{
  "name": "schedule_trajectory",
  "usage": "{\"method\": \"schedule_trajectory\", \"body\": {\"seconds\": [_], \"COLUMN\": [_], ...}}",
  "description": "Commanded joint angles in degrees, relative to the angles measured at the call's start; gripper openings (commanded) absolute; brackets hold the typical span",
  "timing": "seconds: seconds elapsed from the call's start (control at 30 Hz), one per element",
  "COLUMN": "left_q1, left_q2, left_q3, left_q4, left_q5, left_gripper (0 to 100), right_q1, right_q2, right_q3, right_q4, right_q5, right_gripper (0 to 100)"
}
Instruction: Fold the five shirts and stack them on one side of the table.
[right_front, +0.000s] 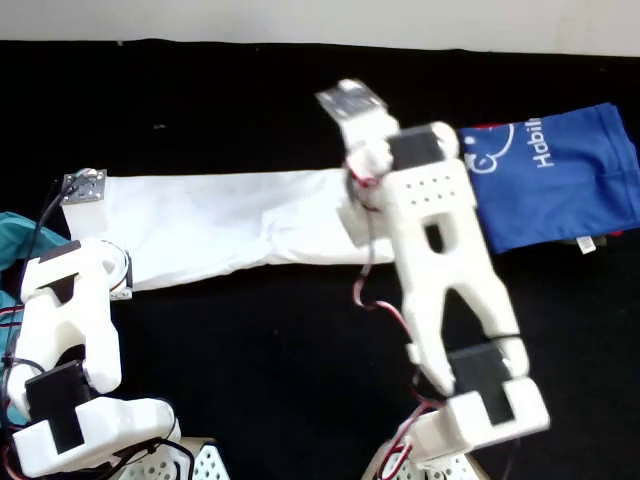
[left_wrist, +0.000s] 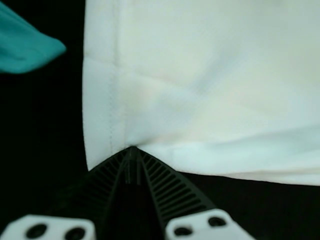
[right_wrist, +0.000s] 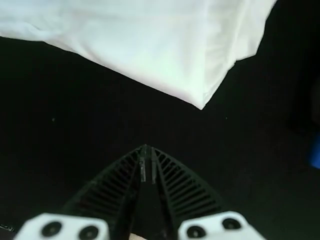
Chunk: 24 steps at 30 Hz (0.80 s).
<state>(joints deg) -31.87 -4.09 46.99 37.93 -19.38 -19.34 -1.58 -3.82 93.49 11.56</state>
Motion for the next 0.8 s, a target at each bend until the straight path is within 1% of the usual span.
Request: {"method": "schedule_trajectory", "body": {"seconds": [0.0,0.2,0.33,0.6,0.77], "left_q1": [0.66,0.66,0.66,0.66,0.66], "left_q2": [0.57,0.66,0.66,0.66,0.66], "left_q3": [0.04,0.04,0.04,0.04,0.04], "left_q4": [-0.7,-0.7,-0.7,-0.7,-0.7], "left_q5": [0.62,0.62,0.62,0.62,0.62], "left_gripper": [1,1,1,1,1], "right_q1": [2.68,2.77,2.86,2.86,2.86], "right_q2": [-10.15,-22.64,-26.95,-27.38,-27.56], "right_q3": [19.82,51.03,66.33,76.7,77.76], "right_q4": [-9.45,-33.63,-46.37,-58.33,-59.21], "right_q5": [-0.53,-0.62,-0.62,-0.97,-0.97], "right_gripper": [0.6,0.6,0.6,0.6,0.6]}}
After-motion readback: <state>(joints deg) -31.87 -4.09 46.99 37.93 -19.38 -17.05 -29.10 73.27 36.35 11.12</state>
